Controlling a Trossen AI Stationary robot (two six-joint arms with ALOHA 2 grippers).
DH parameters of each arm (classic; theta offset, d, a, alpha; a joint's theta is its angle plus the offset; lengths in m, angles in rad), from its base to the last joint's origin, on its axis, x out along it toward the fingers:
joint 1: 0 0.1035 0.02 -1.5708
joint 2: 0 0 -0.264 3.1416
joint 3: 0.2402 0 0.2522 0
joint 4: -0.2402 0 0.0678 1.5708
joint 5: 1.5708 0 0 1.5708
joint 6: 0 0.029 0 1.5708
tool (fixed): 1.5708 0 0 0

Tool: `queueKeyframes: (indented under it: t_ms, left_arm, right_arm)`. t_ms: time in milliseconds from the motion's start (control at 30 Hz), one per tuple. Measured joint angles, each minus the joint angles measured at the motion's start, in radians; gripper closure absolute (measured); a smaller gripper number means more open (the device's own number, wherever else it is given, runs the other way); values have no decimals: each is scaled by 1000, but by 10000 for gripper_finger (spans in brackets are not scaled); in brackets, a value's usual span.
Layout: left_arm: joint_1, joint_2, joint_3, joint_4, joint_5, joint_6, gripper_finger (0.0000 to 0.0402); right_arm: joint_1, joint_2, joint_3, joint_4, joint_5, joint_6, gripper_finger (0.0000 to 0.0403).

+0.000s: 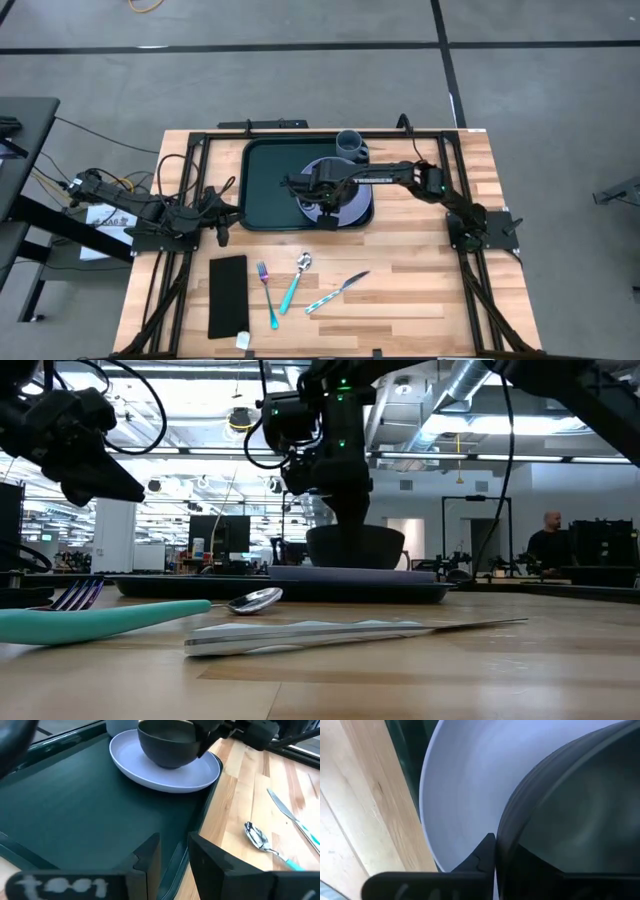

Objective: Set up tray
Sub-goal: Put the black bowl on top of the purple plate, then put the black napkin on the black serving tray to the left of the purple plate

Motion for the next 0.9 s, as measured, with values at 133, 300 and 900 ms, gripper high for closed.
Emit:
queueKeyframes:
  t_ms: [133,300,900]
  left_arm:
    - [0,0,0,-1,-3,1,315]
    - [0,0,0,-7,-8,1,315]
    - [0,19,33,-130,424,-76,314]
  right_arm:
    - [-7,-4,0,19,-3,20,369]
    - [-14,-4,0,21,-5,34,325]
    - [40,-167,156,155,-7,50,164]
